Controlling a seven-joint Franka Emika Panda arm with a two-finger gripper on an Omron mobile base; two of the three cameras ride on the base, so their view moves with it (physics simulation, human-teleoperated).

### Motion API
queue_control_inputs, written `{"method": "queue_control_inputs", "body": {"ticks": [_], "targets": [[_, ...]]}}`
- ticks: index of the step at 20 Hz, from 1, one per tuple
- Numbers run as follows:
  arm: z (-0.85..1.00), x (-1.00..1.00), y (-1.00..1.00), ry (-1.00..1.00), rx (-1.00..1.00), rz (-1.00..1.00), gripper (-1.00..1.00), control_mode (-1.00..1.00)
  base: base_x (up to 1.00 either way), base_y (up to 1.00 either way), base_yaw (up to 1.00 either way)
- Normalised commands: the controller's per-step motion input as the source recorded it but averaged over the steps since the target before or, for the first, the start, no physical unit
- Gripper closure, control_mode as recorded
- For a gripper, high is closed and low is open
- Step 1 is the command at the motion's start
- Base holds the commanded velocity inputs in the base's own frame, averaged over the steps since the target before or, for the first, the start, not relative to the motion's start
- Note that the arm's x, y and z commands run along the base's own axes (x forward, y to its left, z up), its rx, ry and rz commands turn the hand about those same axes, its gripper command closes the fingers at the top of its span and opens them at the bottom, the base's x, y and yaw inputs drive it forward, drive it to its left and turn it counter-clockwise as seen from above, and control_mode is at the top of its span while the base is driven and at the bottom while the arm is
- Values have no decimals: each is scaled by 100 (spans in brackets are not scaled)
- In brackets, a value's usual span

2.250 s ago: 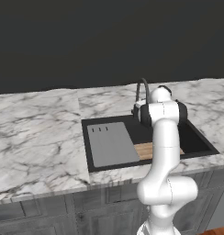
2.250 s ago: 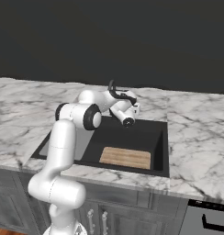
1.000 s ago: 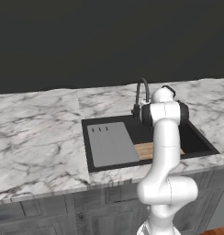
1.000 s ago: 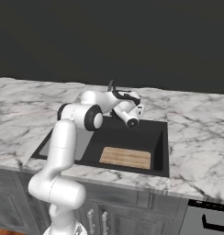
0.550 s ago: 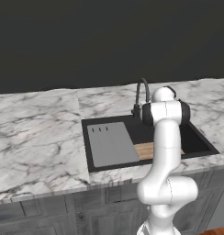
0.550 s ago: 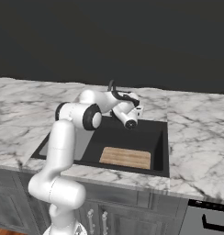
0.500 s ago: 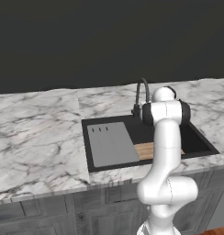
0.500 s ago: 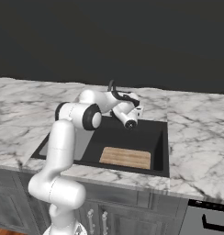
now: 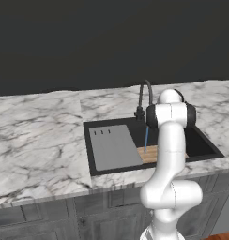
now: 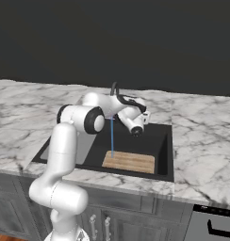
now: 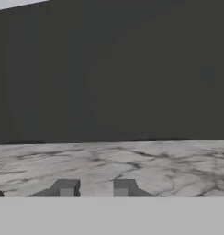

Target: Turn on the sink faucet with hot water and rinse the cutting board for ten seconds, then turn off the faucet. Push the cutting board to reach the water if necessary.

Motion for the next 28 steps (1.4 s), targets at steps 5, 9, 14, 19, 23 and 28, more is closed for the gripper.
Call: {"method": "queue_control_inputs", "body": {"ticks": [5,9,14,19,23,28], "targets": [[-7,-16,-62,0,1,0,100,-100,0,0,0],[-13,-32,-50,0,0,0,100,-100,0,0,0],[-11,-32,-45,0,0,0,100,-100,0,0,0],[-2,-14,-44,0,0,0,100,-100,0,0,0],[0,-1,-38,0,0,0,100,-100,0,0,0],[0,0,-4,0,0,0,100,-100,0,0,0]]}}
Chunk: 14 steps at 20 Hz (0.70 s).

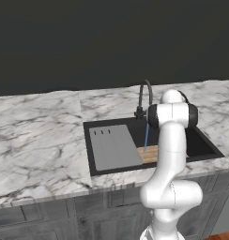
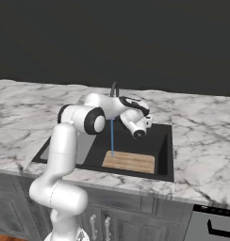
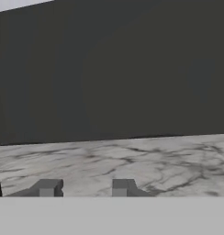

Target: Turn on the sink faucet with hot water and rinse the cutting board for ten seconds, then turn off the faucet. Push the cutting board to reach the water if necessary.

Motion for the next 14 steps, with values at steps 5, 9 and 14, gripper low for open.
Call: {"method": "queue_control_inputs", "body": {"ticks": [5,9,14], "targets": [[0,0,0,0,0,0,100,-100,0,0,0],[0,-11,-6,0,0,0,100,-100,0,0,0],[0,-23,-24,0,0,0,100,-100,0,0,0]]}}
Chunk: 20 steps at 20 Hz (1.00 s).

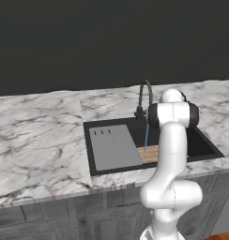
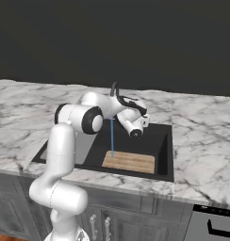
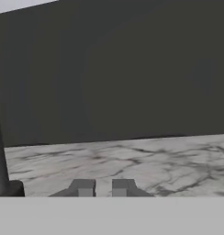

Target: Turn on the sink faucet with hot water and rinse the cutting board for ten seconds, then turn off the faucet. Push the cutting board to reach the water if necessary.

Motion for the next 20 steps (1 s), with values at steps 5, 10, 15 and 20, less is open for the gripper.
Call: {"method": "queue_control_inputs", "body": {"ticks": [5,10,15,20], "targets": [[0,-27,-28,1,0,0,100,-100,0,0,0],[0,-37,-31,4,0,0,100,-100,0,0,0],[0,-41,-34,7,0,0,100,-100,0,0,0],[0,-46,-34,8,0,0,100,-100,0,0,0]]}}
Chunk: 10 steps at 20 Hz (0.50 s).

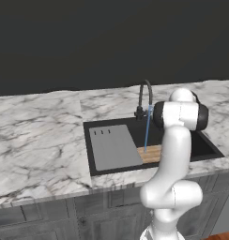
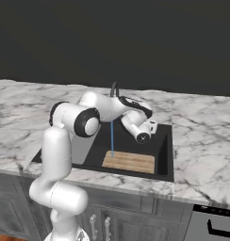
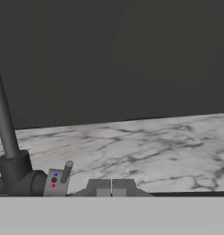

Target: Turn on the sink faucet with hot water and rinse the cutting board for ten seconds, then turn off the faucet. Push the cutting board to reach the water if necessary.

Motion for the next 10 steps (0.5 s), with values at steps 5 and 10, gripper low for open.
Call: {"method": "queue_control_inputs", "body": {"ticks": [5,10], "targets": [[0,-45,-34,8,0,0,100,-100,0,0,0],[2,-10,-18,4,0,0,100,-100,0,0,0]]}}
